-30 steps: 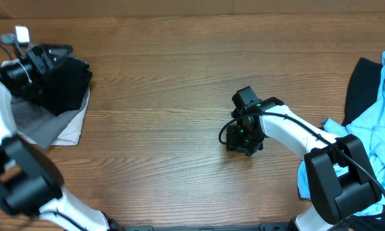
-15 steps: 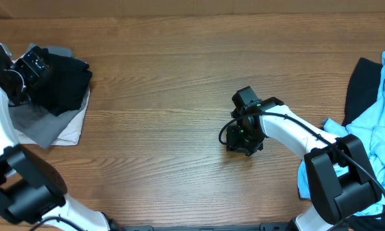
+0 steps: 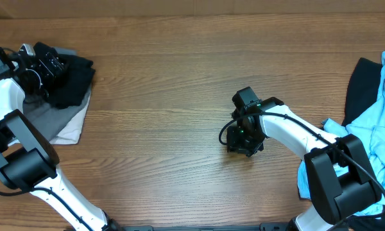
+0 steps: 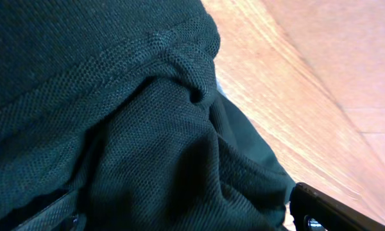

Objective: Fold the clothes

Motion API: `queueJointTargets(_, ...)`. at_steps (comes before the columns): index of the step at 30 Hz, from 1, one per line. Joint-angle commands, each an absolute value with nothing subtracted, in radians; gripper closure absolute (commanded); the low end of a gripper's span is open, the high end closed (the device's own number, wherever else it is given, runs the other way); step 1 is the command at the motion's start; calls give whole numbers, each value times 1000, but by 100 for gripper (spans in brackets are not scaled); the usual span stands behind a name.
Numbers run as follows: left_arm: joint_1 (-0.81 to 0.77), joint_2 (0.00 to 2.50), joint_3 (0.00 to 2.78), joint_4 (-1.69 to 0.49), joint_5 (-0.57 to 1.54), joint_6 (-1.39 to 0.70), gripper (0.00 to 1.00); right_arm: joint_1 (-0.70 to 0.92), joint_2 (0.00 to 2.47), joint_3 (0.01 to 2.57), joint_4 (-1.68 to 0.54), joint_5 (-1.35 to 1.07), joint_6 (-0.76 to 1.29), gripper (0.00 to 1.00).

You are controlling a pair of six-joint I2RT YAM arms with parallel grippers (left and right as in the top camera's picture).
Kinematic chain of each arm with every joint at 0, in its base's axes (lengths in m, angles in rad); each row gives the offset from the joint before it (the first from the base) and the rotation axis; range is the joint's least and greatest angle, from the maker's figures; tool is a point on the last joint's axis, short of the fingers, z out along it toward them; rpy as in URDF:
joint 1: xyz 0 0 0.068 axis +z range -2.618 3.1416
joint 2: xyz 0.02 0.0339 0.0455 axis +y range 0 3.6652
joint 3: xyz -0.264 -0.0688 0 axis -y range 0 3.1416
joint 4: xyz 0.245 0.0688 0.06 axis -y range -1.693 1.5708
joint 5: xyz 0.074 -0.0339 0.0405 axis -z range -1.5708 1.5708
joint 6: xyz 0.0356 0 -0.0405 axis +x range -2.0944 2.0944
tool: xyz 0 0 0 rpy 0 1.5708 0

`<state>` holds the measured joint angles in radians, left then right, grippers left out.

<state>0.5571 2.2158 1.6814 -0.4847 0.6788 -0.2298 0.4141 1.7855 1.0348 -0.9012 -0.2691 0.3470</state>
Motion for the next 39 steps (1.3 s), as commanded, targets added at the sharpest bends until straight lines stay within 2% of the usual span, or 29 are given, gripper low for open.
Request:
queueJointTargets(1,517,2347,1648,-508,795,-223,0,413,1789,1034,-903,-262,344,64)
queueJointTargets(7,546,2271,1667,-503,882,-201,0,413,1789,1034,-904,-262,343,64)
queueJointTargets(18,543,1982,1670,-496,842,-202,0,413,1789,1034,-891,-262,343,64)
queueJointTargets(24,503,2028,1670,-529,715,-202,0,413,1789,1034,-893,-262,343,64)
queueJointTargets(34,420,2270,1670,-381,723,-247,0,413,1789,1034,-897,-262,344,64)
queueJointTargets(39,410,2332,1670,-393,733,-269,0,413,1789,1034,-916,-262,343,64)
